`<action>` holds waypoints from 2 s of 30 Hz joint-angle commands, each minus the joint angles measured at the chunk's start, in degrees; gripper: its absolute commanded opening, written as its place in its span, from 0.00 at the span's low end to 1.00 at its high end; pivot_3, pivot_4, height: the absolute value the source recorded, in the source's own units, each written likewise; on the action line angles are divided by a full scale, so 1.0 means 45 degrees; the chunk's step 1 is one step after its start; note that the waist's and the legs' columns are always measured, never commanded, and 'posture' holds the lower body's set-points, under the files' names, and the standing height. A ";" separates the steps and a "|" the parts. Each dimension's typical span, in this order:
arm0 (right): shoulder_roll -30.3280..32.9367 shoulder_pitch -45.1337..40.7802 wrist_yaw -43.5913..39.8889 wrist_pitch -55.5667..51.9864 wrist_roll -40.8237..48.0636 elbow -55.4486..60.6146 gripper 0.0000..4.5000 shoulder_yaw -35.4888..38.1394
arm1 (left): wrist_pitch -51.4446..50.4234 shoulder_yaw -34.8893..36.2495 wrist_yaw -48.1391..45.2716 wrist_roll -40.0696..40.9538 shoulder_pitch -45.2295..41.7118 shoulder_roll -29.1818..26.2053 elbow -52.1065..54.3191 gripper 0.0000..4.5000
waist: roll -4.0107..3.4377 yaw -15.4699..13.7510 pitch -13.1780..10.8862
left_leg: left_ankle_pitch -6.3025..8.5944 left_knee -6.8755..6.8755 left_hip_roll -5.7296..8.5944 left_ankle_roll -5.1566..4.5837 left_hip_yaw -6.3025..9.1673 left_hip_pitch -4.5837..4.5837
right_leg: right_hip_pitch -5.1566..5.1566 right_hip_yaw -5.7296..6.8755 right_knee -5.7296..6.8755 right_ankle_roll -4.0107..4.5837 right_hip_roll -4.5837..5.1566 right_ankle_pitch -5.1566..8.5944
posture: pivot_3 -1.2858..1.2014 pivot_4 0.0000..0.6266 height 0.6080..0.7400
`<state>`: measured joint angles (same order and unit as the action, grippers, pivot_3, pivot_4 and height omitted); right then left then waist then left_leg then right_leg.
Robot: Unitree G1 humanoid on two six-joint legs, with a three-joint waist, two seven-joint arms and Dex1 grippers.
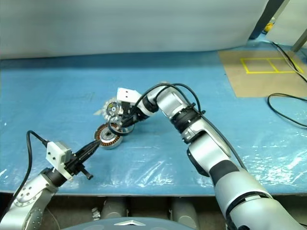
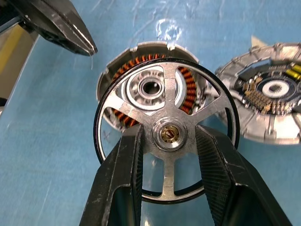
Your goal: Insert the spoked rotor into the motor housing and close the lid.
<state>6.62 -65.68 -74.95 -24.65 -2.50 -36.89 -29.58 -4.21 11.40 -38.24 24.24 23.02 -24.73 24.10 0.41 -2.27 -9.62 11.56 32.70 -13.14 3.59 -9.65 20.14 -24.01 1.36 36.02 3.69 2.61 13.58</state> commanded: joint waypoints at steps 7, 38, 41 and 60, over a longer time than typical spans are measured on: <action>-0.1125 -0.0714 0.0442 0.0659 0.0110 -0.0435 0.38 0.0427 | 0.0567 0.0644 -0.0202 0.0175 0.0417 0.0010 0.0010 0.00 | -0.0003 -0.0022 -0.0002 | 0.0000 0.0001 -0.0002 0.0000 -0.0004 0.0004 | 0.0001 0.0000 -0.0003 0.0000 0.0001 0.0000 | 0.52 0.24 1.00; -0.1531 0.0146 0.0769 0.0598 -0.0403 -0.0268 0.38 -0.0003 | 0.0781 0.0697 -0.0239 0.0112 0.0220 -0.0076 -0.0344 0.00 | -0.0003 -0.0019 -0.0002 | 0.0000 0.0004 -0.0006 0.0002 -0.0006 -0.0003 | 0.0001 0.0000 0.0007 0.0000 0.0000 -0.0001 | 0.52 0.24 1.00; -0.1538 0.0155 0.0786 0.0619 -0.0453 -0.0297 0.38 0.0010 | 0.0747 0.0741 -0.0239 0.0149 0.0210 -0.0100 -0.0297 0.00 | -0.0003 -0.0020 -0.0002 | 0.0000 0.0006 -0.0006 0.0002 -0.0005 -0.0003 | 0.0001 0.0000 0.0010 0.0000 0.0000 -0.0001 | 0.52 0.24 1.00; -0.1699 -0.0328 0.0679 0.0220 0.1246 -0.0166 0.71 0.2162 | 0.0286 0.1483 -0.0046 0.0453 0.0484 -0.0414 0.0300 0.00 | -0.0003 -0.0020 -0.0003 | 0.0001 0.0040 -0.0011 0.0000 -0.0009 -0.0016 | -0.0008 -0.0008 0.0075 0.0010 0.0001 0.0007 | 0.52 0.24 1.00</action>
<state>-0.01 -67.04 -72.70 -24.12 1.29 -39.77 -21.24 -3.02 16.80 -38.47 25.45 24.99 -26.00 23.07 0.39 -2.36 -9.63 11.56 32.91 -13.21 3.59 -9.69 20.07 -24.06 1.33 36.39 3.74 2.61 13.61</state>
